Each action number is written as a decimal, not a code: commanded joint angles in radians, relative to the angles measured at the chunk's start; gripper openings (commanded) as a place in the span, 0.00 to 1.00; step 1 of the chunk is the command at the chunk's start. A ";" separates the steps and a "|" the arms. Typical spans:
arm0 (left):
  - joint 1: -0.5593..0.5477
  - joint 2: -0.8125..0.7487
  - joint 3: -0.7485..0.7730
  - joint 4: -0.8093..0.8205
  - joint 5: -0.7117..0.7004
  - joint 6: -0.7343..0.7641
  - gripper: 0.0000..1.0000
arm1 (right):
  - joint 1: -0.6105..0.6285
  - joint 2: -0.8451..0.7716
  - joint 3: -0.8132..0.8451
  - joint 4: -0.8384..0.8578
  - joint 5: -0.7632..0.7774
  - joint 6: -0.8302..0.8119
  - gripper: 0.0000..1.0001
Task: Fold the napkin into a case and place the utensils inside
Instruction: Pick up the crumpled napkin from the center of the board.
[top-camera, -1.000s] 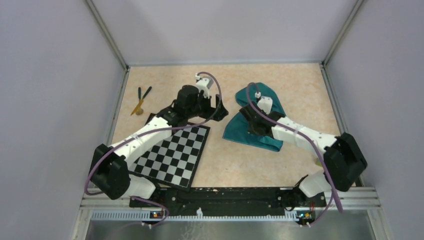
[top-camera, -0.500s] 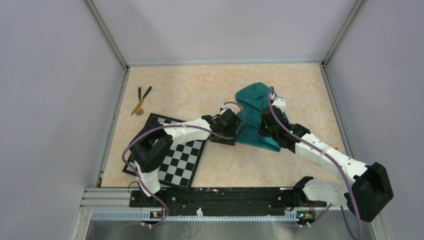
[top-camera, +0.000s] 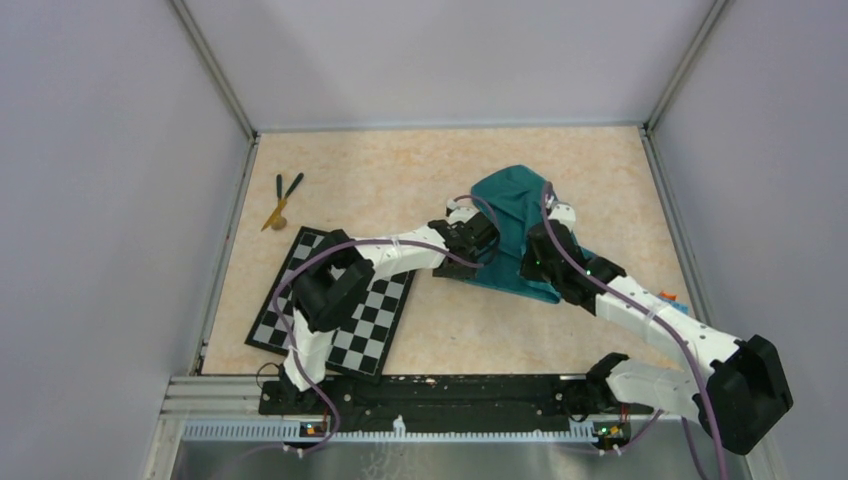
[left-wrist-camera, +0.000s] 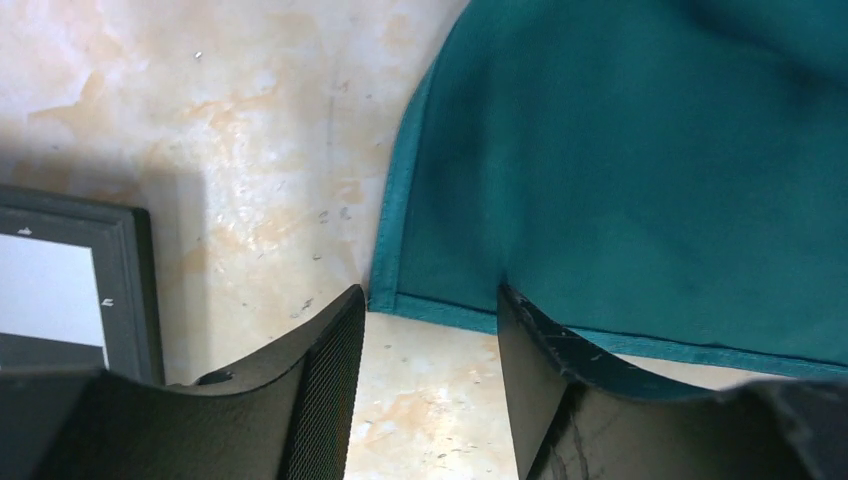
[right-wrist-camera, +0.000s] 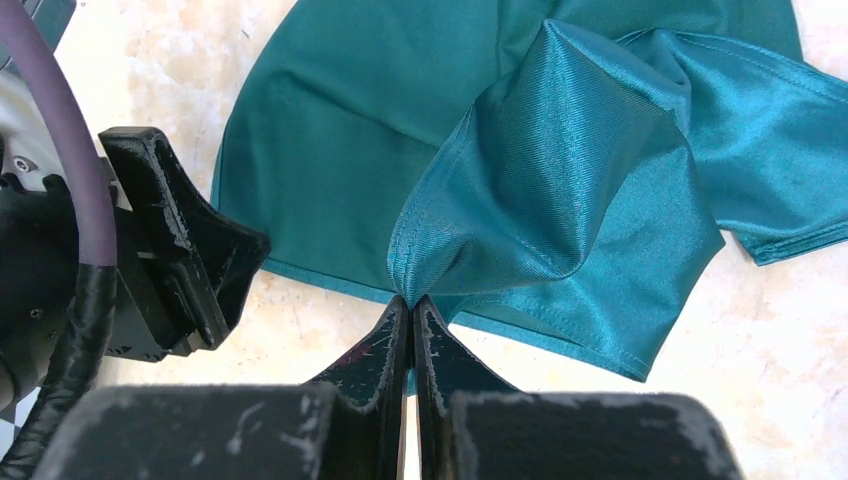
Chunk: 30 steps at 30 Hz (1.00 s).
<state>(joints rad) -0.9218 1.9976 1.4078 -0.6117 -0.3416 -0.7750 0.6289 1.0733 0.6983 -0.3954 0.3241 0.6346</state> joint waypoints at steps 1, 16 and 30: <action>-0.009 0.050 0.055 -0.038 -0.029 -0.035 0.56 | -0.015 -0.036 0.001 0.020 0.000 -0.017 0.00; -0.017 0.051 0.048 -0.108 -0.128 -0.053 0.14 | -0.030 -0.108 0.030 -0.070 0.081 -0.019 0.00; -0.017 -0.693 0.047 0.146 -0.082 0.306 0.00 | -0.055 -0.552 0.434 -0.261 0.274 -0.088 0.00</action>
<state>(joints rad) -0.9405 1.5658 1.4612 -0.6468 -0.4511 -0.6292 0.5793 0.6224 0.9863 -0.6559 0.5392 0.5888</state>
